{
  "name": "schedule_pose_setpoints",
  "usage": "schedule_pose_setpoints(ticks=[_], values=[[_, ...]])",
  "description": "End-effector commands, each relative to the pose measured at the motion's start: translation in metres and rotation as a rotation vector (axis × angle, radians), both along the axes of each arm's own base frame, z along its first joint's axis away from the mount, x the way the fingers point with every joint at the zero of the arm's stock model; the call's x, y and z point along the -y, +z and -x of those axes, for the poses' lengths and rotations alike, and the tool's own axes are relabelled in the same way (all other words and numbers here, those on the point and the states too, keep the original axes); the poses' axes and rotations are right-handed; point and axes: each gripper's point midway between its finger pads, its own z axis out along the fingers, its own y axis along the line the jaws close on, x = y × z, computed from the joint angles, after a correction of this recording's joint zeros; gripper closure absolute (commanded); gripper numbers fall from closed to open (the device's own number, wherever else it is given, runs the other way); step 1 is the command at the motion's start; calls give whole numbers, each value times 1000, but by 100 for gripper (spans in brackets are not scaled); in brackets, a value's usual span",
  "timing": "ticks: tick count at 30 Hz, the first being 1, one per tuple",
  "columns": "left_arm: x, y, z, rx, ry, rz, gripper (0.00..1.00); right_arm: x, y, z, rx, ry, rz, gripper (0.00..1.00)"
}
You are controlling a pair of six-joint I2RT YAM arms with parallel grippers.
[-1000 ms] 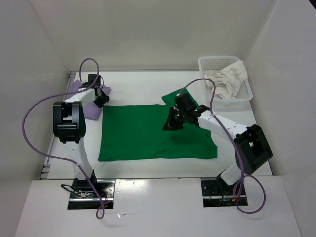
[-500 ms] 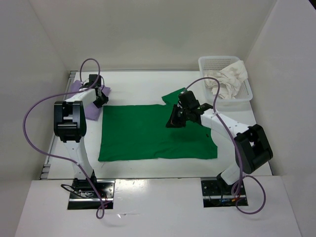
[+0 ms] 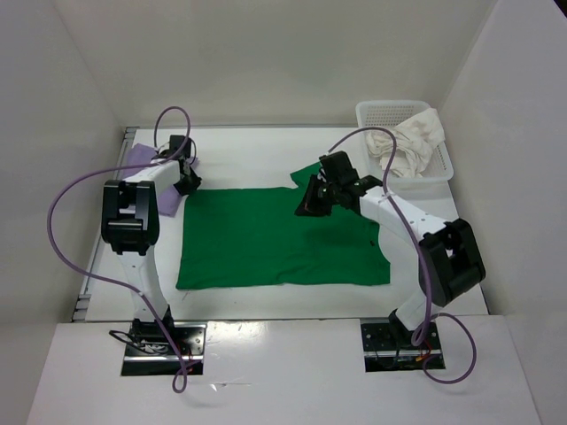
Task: Fold and stack the t-shirts
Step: Grap the side of the flattened tshirt furthest away from the robot with both arms
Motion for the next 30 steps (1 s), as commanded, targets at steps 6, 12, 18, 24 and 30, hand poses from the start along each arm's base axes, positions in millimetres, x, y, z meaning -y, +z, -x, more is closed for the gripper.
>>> schedule_pose_setpoints(ticks=[6, 12, 18, 24, 30], values=[[-3, -8, 7, -32, 8, -39, 88, -5, 39, -45, 129, -19, -59, 87], [0, 18, 8, 12, 9, -18, 100, 24, 9, -115, 160, -166, 58, 65], [1, 49, 11, 69, -21, -25, 100, 72, -28, -196, 217, -305, 300, 62], [6, 44, 20, 54, -38, 2, 100, 125, -37, -251, 256, -423, 480, 55], [16, 45, 20, 61, -64, 28, 100, 156, -47, -275, 241, -452, 568, 48]])
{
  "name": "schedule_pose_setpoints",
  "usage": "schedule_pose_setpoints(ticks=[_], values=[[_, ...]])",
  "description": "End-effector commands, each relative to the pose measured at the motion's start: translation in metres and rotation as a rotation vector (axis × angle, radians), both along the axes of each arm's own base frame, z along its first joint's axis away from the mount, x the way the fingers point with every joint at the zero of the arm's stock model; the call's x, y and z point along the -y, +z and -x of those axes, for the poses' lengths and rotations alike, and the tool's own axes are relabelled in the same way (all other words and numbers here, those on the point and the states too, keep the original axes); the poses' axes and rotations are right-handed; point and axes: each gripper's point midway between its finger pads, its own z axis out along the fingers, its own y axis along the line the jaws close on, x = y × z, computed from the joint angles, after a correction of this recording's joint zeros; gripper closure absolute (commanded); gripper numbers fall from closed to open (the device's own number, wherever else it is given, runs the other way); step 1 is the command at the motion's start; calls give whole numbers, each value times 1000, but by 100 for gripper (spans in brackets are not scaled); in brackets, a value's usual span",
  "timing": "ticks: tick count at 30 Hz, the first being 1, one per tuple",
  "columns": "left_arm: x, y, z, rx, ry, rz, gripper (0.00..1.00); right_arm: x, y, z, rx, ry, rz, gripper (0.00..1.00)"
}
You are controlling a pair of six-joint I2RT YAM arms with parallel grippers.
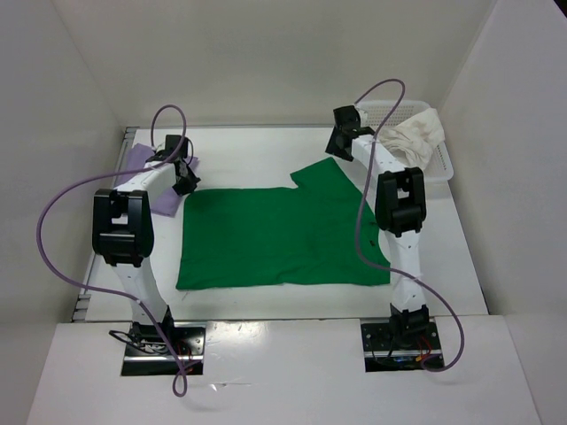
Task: Fold and stack the t-shirts
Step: Grap the side of the flattened tshirt furthest away from the robot with both arms
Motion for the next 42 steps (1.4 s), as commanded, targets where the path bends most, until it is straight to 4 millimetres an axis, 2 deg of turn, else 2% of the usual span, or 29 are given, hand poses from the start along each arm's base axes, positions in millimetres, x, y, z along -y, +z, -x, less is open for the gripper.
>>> schedule_pose_setpoints(ticks=[1, 3, 8, 9, 10, 12, 13, 14, 17, 19, 22, 26, 28, 29, 30, 32, 34, 35, 36, 37, 38, 39, 40, 41, 42], values=[[7, 14, -1, 32, -37, 15, 100, 21, 5, -16, 7, -14, 106, 47], [7, 10, 0, 23, -37, 15, 100, 18, 4, -21, 9, 1, 102, 47], [8, 2, 1, 4, -42, 22, 100, 13, -22, -21, -45, 22, 94, 47], [8, 2, 1, 4, -42, 22, 100, 11, -19, -22, -38, 28, 85, 47], [8, 2, 1, 4, -42, 22, 100, 2, -24, -20, -48, 48, 77, 47], [8, 3, -1, 13, -42, 22, 100, 0, -25, -22, -49, 54, 70, 48], [8, 3, -1, 13, -42, 22, 100, -5, -32, -20, -61, 63, 73, 48], [8, 3, -1, 13, -42, 22, 100, -9, -28, -22, -53, 74, 58, 48], [8, -1, -1, 4, -42, 22, 100, -10, -27, -25, -44, 74, 56, 48], [8, -1, -1, 4, -42, 22, 100, -12, -35, -26, -58, 80, 52, 48], [8, -1, -1, 4, -42, 22, 100, -16, -41, -26, -73, 97, 35, 60], [10, -1, -1, 6, -39, 35, 100, -13, -41, -27, -70, 84, 50, 69], [10, -1, -1, 6, -39, 35, 100, -14, -39, -30, -59, 84, 48, 79], [10, 0, -3, 15, -40, 35, 100, -13, -40, -28, -68, 84, 49, 90], [10, 0, -3, 15, -40, 35, 100, -13, -40, -28, -68, 84, 49, 97], [12, 0, -3, 15, -45, 43, 100, -16, -37, -28, -68, 83, 32, 100], [12, 0, -3, 15, -45, 43, 100, -16, -24, -27, -52, 83, 28, 100], [12, 0, -3, 15, -45, 43, 100, -16, -2, -26, -23, 83, 23, 100], [12, 0, -3, 15, -45, 43, 100, -20, 8, -21, -20, 103, -1, 100], [14, 6, -4, 28, -52, 53, 100, -21, 7, -13, -30, 115, -12, 100], [16, 12, -4, 42, -58, 62, 100, -17, 45, -9, 27, 119, -36, 100], [18, 17, -5, 53, -64, 71, 100, -15, 59, -2, 42, 131, -64, 100], [20, 17, -1, 50, -72, 82, 100, -15, 47, 15, 6, 135, -82, 100], [24, 26, 2, 67, -85, 101, 100, -7, 82, 26, 52, 136, -103, 100], [26, 28, 4, 80, -92, 109, 100, -2, 66, 45, 2, 134, -123, 100]])
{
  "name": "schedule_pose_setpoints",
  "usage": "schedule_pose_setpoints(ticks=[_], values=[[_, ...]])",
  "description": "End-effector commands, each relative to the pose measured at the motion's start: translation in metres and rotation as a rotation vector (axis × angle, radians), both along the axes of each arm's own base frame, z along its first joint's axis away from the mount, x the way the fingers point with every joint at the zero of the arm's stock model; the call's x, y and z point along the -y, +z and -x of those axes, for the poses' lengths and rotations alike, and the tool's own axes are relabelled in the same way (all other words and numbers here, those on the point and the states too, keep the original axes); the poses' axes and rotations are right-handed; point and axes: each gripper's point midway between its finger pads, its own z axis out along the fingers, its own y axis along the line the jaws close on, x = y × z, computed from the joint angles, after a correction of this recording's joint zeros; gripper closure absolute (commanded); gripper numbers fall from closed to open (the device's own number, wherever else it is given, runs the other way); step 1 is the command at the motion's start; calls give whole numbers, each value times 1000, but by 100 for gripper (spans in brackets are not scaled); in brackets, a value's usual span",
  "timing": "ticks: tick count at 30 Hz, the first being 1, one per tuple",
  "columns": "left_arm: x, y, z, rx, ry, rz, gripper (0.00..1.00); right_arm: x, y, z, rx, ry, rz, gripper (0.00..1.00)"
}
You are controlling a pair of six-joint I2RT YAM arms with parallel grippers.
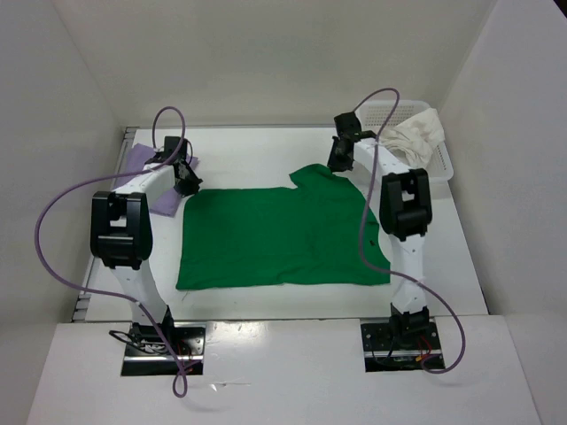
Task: Fold and stack the t-shirts
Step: Grap the side of the flattened tshirt furthest away from the robot with both arms, then fold the other side of the tshirt into a rectangle
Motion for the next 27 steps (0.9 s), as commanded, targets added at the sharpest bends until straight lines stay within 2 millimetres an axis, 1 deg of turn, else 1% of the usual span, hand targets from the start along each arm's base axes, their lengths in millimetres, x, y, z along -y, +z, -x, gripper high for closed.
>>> schedule_pose_setpoints(ticks=[1, 2, 3, 4, 5, 6, 7, 8, 9, 11, 12, 13, 14, 15, 16, 18, 19, 20, 21, 22, 23, 24, 25, 26, 27], values=[[12, 29, 7, 70, -48, 46, 100, 8, 89, 26, 129, 3, -103, 100], [14, 35, 11, 82, -56, 56, 100, 7, 91, 38, 118, 4, -118, 100], [14, 31, 14, 71, -63, 51, 100, 12, 90, 61, 97, 3, -114, 100], [14, 36, 16, 75, -63, 51, 100, 13, 90, 74, 84, 0, -125, 100], [9, 41, 18, 80, -62, 45, 100, 19, 89, 84, 74, -18, -129, 100], [9, 40, 22, 75, -61, 45, 100, 22, 90, 104, 65, -19, -128, 100], [4, 49, 24, 88, -58, 38, 100, 28, 92, 112, 63, -32, -140, 100], [-4, 46, 31, 73, -41, 38, 100, 28, 92, 124, 48, -27, -146, 100], [-4, 45, 36, 63, -51, 31, 100, 31, 95, 142, 37, -28, -144, 100], [-16, 40, 56, 34, -27, 27, 100, 36, 101, 160, 30, -35, -134, 100], [-16, 37, 65, 18, -27, 28, 100, 43, 92, 177, -14, -47, -125, 100], [-20, 40, 71, 25, -24, 22, 100, 47, 102, 188, 4, -53, -118, 100], [-19, 31, 81, -1, -24, 24, 100, 48, 103, 197, -6, -53, -116, 100], [-23, 28, 84, -10, -13, 25, 100, 51, 95, 215, -57, -56, -106, 100], [-20, 27, 86, -19, -23, 41, 100, 53, 103, 224, -44, -56, -109, 100], [-19, 20, 95, -47, -16, 93, 100, 56, 96, 248, -97, -68, -104, 100], [-18, 17, 98, -55, -17, 116, 100, 58, 101, 256, -94, -68, -105, 100], [-18, 15, 101, -61, -9, 143, 100, 59, 97, 265, -116, -69, -100, 100], [-18, 12, 104, -68, -7, 157, 100, 60, 99, 271, -122, -77, -104, 100], [-20, 9, 107, -76, 0, 167, 100, 62, 99, 285, -145, -79, -99, 100], [-20, 9, 107, -76, 0, 167, 100, 65, 98, 292, -158, -86, -86, 100], [-20, 12, 108, -74, -1, 167, 100, 68, 99, 296, -160, -92, -75, 100], [-17, 9, 113, -92, -4, 179, 100, 70, 97, 305, -182, -93, -70, 100], [-17, 12, 113, -83, -5, 177, 100, 67, 99, 308, -168, -79, -72, 98], [-15, 11, 118, -91, -18, 183, 100, 65, 99, 311, -177, -69, -69, 98]])
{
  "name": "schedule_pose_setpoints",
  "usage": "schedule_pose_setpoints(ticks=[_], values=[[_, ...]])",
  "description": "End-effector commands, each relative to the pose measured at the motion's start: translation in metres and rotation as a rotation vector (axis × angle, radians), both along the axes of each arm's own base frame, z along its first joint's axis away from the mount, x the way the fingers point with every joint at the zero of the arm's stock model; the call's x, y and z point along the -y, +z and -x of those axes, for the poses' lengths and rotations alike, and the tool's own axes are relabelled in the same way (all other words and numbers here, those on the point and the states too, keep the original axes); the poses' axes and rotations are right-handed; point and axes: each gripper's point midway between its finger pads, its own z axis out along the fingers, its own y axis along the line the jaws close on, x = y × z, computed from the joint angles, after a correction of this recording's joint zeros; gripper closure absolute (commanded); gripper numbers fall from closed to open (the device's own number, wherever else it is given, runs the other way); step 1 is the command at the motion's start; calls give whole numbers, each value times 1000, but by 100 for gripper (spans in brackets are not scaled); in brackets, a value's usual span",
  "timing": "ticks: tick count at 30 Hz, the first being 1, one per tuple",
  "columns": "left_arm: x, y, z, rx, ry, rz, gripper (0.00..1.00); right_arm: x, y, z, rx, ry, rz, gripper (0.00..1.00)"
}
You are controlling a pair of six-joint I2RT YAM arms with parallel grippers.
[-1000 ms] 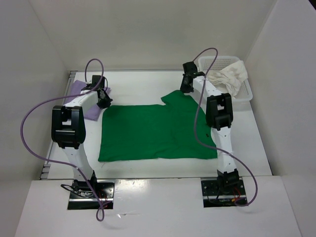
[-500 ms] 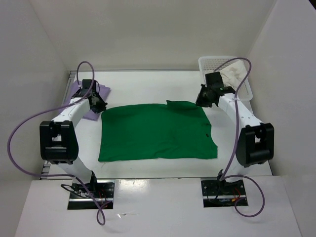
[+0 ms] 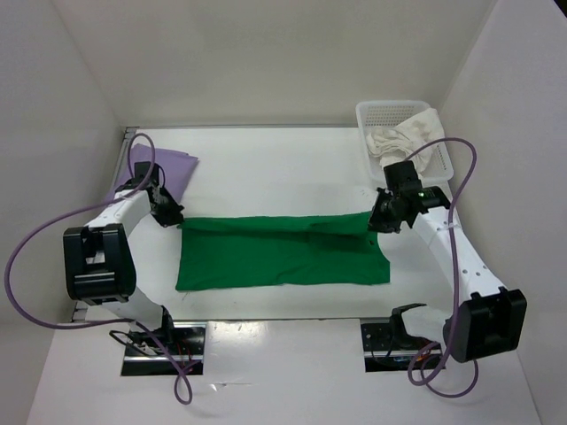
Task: Fold and stack the t-shirts
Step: Fold the other side of the tshirt into a rectangle, then rotate the tshirt 90 degrees
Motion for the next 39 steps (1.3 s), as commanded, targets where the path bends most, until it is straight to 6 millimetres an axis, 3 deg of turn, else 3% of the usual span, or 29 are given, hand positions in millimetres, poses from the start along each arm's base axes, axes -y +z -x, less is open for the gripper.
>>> schedule_pose_setpoints(ticks=[1, 3, 6, 7, 9, 11, 13, 16, 19, 20, 22, 25, 27, 28, 30, 31, 34, 36, 39], values=[[8, 9, 10, 6, -29, 32, 100, 0, -5, 32, -80, 10, 28, 97], [9, 8, 20, -9, -37, 30, 98, -1, -12, 37, -108, 5, 57, 95], [6, 6, 37, -49, -21, 26, 79, 3, -16, 45, -139, -26, 82, 94], [4, 8, 36, -41, -17, 16, 66, 8, -20, 51, -155, -43, 101, 94], [-6, 16, 40, -20, 27, 8, 59, 7, -14, 55, -137, -34, 97, 87], [-12, 35, 41, 37, 47, -2, 57, 8, -13, 61, -158, -33, 103, 76], [-13, 66, 33, 138, 55, -15, 57, 8, -6, 60, -142, -34, 98, 75], [-14, 81, 28, 195, 43, -27, 57, 8, -7, 59, -156, -34, 102, 75], [11, 61, 21, 178, -22, 42, 57, -9, -4, 38, -112, 11, 49, 78], [19, 57, 20, 176, -48, 60, 57, -18, -1, 21, -61, 20, 17, 82], [34, 47, 14, 163, -66, 89, 57, -28, -13, 6, -66, 36, -13, 91], [63, 32, 5, 131, -142, 103, 57, -22, -39, -27, -38, -31, 8, 100], [78, 20, 3, 103, -173, 149, 57, -19, -50, -50, -5, -68, 2, 100], [80, 6, 0, 74, -170, 170, 57, -17, -69, -54, -46, -76, 29, 100], [84, -14, 2, 14, -163, 214, 57, -18, -85, -64, -54, -89, 34, 100], [82, -18, 0, 10, -158, 223, 57, -15, -104, -65, -103, -106, 43, 100], [64, -33, 9, -36, -84, 249, 59, -22, -128, -69, -151, -102, 24, 100], [42, -46, 22, -72, -8, 257, 59, -35, -134, -72, -160, -99, -10, 100], [16, -48, 38, -95, 91, 279, 59, -61, -149, -74, -204, -66, -43, 100]])
